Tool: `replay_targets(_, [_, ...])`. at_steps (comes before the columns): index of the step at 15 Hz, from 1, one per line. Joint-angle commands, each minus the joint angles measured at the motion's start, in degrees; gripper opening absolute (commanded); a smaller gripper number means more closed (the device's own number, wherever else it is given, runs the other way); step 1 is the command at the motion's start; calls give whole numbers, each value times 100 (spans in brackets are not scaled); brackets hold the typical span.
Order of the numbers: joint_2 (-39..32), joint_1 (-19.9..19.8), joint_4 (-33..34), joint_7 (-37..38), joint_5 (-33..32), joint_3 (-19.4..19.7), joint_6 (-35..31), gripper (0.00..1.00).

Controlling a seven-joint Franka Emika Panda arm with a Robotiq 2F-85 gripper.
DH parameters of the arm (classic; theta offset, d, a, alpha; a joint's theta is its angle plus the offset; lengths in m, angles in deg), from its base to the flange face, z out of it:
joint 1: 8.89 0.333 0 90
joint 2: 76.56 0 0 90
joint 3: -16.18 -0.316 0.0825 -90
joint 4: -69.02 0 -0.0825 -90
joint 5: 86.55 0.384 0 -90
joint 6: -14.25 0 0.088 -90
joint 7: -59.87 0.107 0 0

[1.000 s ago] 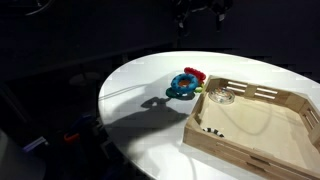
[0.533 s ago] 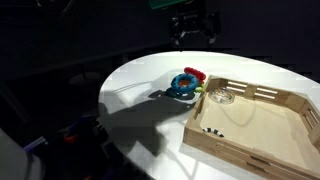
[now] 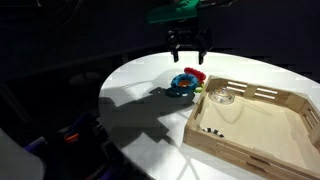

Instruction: Put the blue ring in the box

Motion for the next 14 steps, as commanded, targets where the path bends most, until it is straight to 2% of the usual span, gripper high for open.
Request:
replay_targets(1, [2,-5,9,-6,6,-6,17,100])
replay_targets(14, [-255,149,-116,66,-111,-106,67,100])
